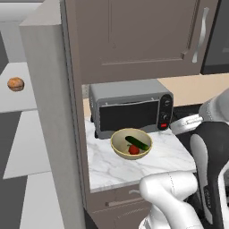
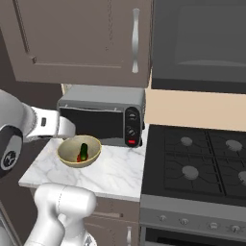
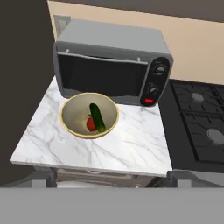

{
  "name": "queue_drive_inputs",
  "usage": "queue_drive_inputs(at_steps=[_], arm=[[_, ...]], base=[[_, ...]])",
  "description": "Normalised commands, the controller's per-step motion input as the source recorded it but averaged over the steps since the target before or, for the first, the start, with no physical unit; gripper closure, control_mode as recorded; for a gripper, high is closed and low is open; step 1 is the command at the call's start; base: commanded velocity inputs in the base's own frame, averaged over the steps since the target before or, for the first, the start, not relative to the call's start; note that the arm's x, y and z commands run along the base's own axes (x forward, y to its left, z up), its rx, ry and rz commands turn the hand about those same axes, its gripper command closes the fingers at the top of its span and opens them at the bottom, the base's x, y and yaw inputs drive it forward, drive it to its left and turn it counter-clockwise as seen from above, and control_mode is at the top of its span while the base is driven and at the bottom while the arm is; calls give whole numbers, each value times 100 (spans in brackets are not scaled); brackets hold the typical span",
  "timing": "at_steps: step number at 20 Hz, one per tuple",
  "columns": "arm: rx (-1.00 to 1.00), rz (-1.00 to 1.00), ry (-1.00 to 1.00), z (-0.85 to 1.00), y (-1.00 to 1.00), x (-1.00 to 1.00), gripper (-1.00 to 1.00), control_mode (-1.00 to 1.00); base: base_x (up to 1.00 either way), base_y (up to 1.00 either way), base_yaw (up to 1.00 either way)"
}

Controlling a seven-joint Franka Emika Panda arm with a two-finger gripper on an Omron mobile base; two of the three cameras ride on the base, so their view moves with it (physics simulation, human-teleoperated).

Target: Take the cucumber, bell pepper, and tangerine from the freezer and place them in the bowl on the counter.

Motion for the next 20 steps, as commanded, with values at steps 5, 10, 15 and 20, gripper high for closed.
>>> queue_drive_inputs(at_steps=[5,10,15,20], arm=[[7,-8,7,18,0,-73,-100,-100],[9,-8,10,5,0,-68,-100,-100],[1,-2,5,27,0,-5,-100,-100],[0,0,6,22,0,8,-100,-100]], base=[[0,0,0],[0,0,0],[0,0,0],[0,0,0]])
